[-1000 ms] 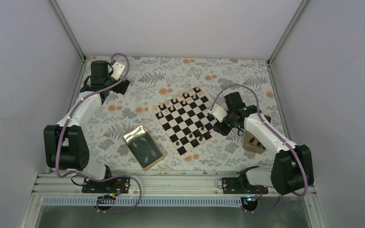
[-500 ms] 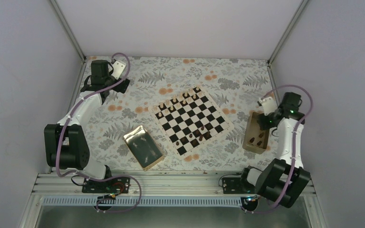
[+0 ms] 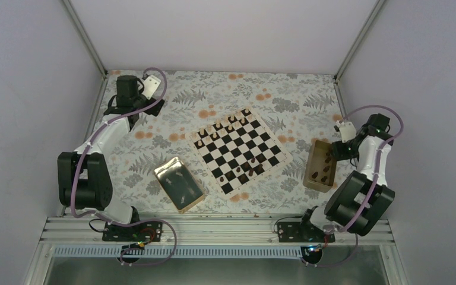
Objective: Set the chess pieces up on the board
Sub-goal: Pick up the chess piece from the storage box.
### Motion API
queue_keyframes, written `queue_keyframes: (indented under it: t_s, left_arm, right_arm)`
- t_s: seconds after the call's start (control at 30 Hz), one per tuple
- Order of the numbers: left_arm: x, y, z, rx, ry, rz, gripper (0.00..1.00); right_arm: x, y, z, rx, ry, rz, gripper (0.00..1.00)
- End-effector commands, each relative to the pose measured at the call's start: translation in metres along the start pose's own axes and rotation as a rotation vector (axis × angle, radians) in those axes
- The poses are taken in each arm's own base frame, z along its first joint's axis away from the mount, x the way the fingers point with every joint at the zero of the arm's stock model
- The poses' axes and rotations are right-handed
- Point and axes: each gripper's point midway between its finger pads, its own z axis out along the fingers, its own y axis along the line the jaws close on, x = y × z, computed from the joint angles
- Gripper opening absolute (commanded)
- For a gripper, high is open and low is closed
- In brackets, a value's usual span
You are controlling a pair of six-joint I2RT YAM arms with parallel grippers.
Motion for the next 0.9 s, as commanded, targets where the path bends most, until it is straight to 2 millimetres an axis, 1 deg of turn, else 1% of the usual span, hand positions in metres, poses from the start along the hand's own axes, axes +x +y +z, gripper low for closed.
queue_keyframes:
  t_s: [0.0, 0.07, 0.17, 0.2, 0.33, 0.47, 0.6, 0.87]
  left_arm:
    - [0.003, -0.003, 0.006, 0.003, -0.014, 0.027, 1.0]
    - [0.007, -0.006, 0.009, 0.013, -0.008, 0.026, 1.0]
    - [0.011, -0.009, 0.012, 0.024, 0.0, 0.024, 1.0]
    - [0.012, -0.01, 0.012, 0.024, 0.001, 0.023, 1.0]
    - [0.011, -0.009, 0.011, 0.022, 0.001, 0.018, 1.0]
    - [0.01, -0.008, 0.01, 0.018, -0.002, 0.012, 1.0]
    - [0.012, -0.008, 0.01, 0.015, 0.004, 0.013, 1.0]
    - [0.014, -0.008, 0.011, 0.012, 0.012, 0.013, 1.0]
  right_arm:
    - [-0.004, -0.002, 0.006, -0.034, 0.008, 0.036, 0.48]
    - [-0.002, 0.002, 0.011, -0.056, 0.022, 0.029, 0.48]
    - [0.008, 0.021, 0.02, -0.137, 0.076, 0.002, 0.46]
    - [0.01, 0.024, 0.02, -0.14, 0.089, -0.012, 0.46]
    - [0.008, 0.011, 0.021, -0.053, 0.074, -0.014, 0.47]
    - [0.009, 0.005, 0.033, -0.045, 0.087, 0.002, 0.45]
    - [0.011, 0.0, 0.046, -0.043, 0.111, 0.022, 0.43]
    - [0.01, -0.002, 0.06, -0.057, 0.114, 0.031, 0.42]
